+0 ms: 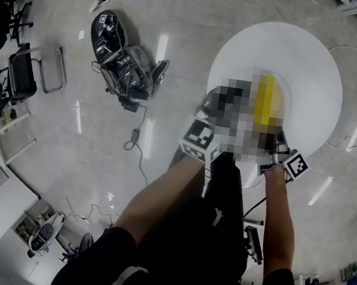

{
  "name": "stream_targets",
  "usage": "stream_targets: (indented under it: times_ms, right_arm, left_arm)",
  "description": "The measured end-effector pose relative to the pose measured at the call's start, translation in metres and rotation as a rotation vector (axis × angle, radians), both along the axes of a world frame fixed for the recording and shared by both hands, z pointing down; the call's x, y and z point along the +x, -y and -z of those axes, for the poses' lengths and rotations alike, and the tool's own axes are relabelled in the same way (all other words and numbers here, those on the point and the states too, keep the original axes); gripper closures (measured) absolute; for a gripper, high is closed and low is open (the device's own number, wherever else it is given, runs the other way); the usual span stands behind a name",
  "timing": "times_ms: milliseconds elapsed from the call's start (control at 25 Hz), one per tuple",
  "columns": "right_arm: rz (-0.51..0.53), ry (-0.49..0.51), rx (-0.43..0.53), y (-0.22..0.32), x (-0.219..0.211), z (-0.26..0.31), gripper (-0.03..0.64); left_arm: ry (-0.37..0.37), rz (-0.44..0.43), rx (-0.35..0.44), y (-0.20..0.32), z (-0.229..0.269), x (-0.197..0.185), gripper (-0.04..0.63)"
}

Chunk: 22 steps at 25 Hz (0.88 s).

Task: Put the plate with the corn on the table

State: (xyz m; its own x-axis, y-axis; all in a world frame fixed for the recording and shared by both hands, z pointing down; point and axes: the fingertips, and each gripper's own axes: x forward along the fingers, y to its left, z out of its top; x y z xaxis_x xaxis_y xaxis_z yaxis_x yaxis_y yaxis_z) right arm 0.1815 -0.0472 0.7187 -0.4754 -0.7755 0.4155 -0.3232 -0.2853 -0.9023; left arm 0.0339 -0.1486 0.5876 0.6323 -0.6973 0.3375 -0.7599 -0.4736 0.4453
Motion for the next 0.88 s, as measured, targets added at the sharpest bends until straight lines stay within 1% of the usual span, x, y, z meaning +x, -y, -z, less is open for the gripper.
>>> stream_targets:
  times_ms: [240,360,440,560,640,760,880]
  right_arm:
    - [0.011,-0.071,-0.059,0.002,0.0,-0.001,0.577]
    - [0.017,-0.118,-0.127,-0.003,0.001,-0.006,0.577]
    - [0.013,-0.126,-0.175,-0.008,-0.001,-0.007,0.575]
    - [0.004,-0.123,-0.212,-0.009,-0.007,-0.005,0.56]
    - [0.006,-0.129,-0.217,-0.01,-0.009,-0.005,0.558]
    - [0.016,-0.12,-0.184,-0.006,-0.015,-0.001,0.554]
    - [0.04,-0.153,-0.169,-0.002,-0.015,0.003,0.551]
  left_arm:
    - [0.002,0.007,-0.008,0.001,-0.003,-0.002,0.591]
    - [0.004,0.013,-0.009,0.003,-0.005,-0.003,0.591]
    - [0.001,0.014,-0.01,0.004,-0.004,-0.003,0.591]
    - [-0.002,0.013,-0.011,0.006,-0.001,-0.002,0.591]
    - [-0.003,0.01,-0.011,0.005,-0.002,-0.002,0.591]
    - [-0.005,0.005,-0.012,0.002,-0.004,-0.001,0.591]
    - [-0.005,-0.004,-0.011,0.002,-0.004,0.002,0.591]
